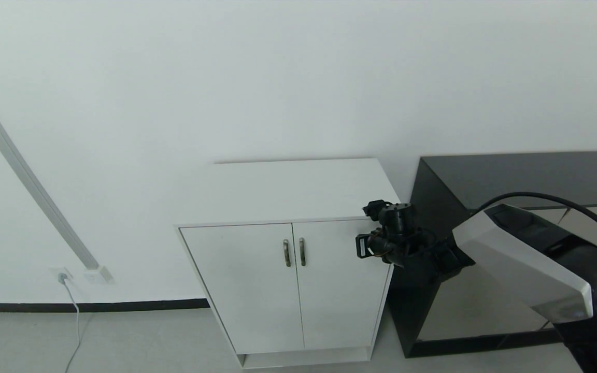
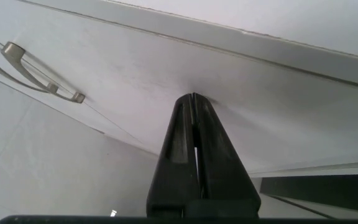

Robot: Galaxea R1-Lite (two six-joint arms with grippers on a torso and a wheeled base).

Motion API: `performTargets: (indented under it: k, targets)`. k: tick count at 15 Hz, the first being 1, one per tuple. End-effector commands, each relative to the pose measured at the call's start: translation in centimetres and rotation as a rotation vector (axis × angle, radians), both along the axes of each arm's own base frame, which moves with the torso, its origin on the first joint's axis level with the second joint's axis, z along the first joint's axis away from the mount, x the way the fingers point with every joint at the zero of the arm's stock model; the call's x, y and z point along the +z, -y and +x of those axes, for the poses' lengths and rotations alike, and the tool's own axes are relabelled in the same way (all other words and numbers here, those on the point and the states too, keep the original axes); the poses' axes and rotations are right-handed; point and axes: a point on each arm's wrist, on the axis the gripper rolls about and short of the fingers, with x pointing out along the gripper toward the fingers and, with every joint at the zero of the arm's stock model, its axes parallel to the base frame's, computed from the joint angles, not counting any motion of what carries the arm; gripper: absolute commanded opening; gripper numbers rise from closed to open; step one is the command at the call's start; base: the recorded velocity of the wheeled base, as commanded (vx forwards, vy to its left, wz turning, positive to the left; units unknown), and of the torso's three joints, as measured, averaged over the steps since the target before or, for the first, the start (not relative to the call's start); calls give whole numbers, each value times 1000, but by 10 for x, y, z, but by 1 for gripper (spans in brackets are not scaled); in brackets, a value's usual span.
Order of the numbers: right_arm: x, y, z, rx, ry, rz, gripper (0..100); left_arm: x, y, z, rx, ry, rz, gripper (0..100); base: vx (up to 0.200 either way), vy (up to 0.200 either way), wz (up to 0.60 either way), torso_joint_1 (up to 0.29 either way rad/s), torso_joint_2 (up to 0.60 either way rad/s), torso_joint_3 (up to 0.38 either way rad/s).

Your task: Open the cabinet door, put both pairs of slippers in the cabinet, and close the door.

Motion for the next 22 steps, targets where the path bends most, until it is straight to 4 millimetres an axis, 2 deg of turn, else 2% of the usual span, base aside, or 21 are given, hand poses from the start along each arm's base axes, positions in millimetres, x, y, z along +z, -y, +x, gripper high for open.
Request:
performTargets:
  k: [1, 2, 3, 5, 7, 8, 11, 13, 14, 15, 17, 22]
  targets:
    - [17, 1, -16, 6, -1, 23, 0, 0, 0, 0, 0, -1, 0, 0, 0, 0, 0, 0, 0, 0]
    - [32, 4, -33, 17, 29, 38, 0, 0, 0, 0, 0, -1, 0, 0, 0, 0, 0, 0, 0, 0]
    - [39, 6, -40, 20, 45, 47, 0, 0, 0, 0, 0, -1, 0, 0, 0, 0, 0, 0, 0, 0]
    - [69, 22, -75, 27, 86, 69, 0, 0, 0, 0, 0, -1, -1, 0, 0, 0, 0, 0, 0, 0]
    - [85, 37, -99, 22, 104, 80, 0, 0, 0, 0, 2, -1, -1, 0, 0, 0, 0, 0, 0, 0]
    - [106, 61, -123, -5, 146, 99, 0, 0, 0, 0, 0, -1, -1, 0, 0, 0, 0, 0, 0, 0]
    - [143, 115, -169, -98, 218, 119, 0, 0, 0, 0, 2, -1, -1, 0, 0, 0, 0, 0, 0, 0]
    - [150, 146, -197, -188, 237, 107, 0, 0, 0, 0, 0, -1, -1, 0, 0, 0, 0, 0, 0, 0]
    - [151, 155, -204, -223, 242, 101, 0, 0, 0, 0, 2, -1, -1, 0, 0, 0, 0, 0, 0, 0]
    - [151, 174, -219, -329, 243, 71, 0, 1, 0, 0, 2, 2, -1, 0, 0, 0, 0, 0, 0, 0]
    - [149, 197, -242, -507, 232, 16, 0, 0, 0, 0, 2, -1, -1, 0, 0, 0, 0, 0, 0, 0]
    - [141, 215, -315, -579, 252, -30, 0, 0, 0, 0, 0, 0, -1, 0, 0, 0, 0, 0, 0, 0]
